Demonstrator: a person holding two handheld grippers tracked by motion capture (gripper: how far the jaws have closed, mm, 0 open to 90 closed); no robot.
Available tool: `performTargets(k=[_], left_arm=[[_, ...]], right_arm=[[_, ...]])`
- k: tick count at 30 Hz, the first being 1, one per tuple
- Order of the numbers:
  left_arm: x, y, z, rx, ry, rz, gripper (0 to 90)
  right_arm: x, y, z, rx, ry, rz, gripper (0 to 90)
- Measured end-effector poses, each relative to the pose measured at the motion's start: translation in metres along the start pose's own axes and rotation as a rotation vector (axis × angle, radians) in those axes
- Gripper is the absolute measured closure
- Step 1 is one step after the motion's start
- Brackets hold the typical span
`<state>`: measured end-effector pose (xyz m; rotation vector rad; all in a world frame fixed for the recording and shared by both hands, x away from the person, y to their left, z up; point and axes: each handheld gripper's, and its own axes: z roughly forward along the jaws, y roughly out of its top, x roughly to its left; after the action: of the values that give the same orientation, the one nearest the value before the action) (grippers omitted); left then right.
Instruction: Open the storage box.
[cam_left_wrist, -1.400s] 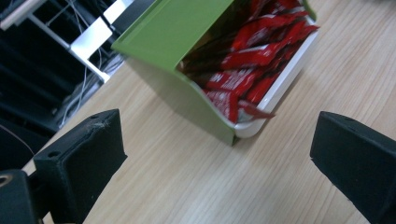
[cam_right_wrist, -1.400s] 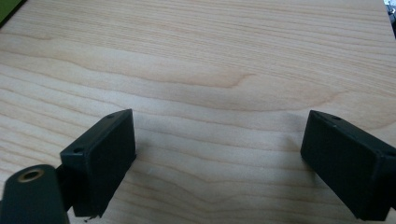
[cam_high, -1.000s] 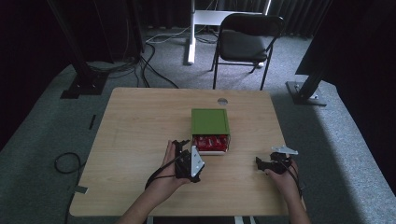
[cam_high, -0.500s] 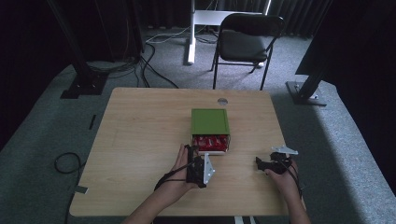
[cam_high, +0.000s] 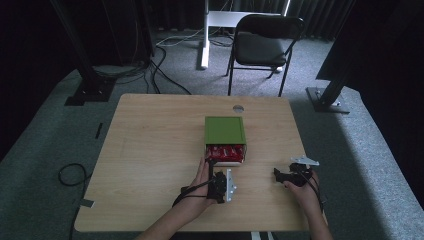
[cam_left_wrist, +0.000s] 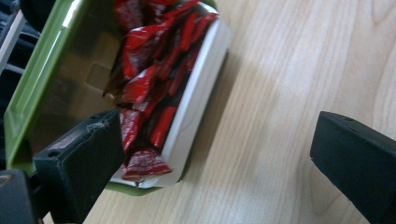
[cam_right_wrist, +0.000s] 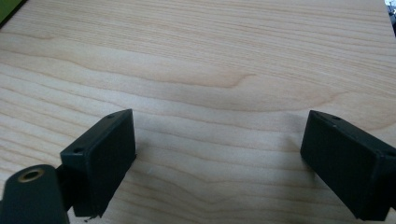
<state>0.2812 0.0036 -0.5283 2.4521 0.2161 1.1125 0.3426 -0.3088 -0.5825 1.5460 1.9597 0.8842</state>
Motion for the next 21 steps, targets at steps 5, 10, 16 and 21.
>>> performTargets(k=[5, 10, 16, 21], left_arm=[[-0.003, 0.002, 0.005, 0.022, 0.002, 0.046, 3.8], [-0.008, 0.004, 0.010, 0.027, -0.009, 0.066, 3.8], [-0.010, 0.004, 0.017, 0.042, -0.011, 0.087, 3.8], [-0.011, 0.005, 0.019, 0.051, -0.022, 0.102, 5.3]], right_arm=[[0.000, 0.000, 0.000, 0.000, 0.000, 0.000, 9.8], [0.000, 0.000, 0.000, 0.000, 0.000, 0.000, 9.8], [0.000, 0.000, 0.000, 0.000, 0.000, 0.000, 9.9], [0.000, 0.000, 0.000, -0.001, 0.000, 0.001, 9.9]])
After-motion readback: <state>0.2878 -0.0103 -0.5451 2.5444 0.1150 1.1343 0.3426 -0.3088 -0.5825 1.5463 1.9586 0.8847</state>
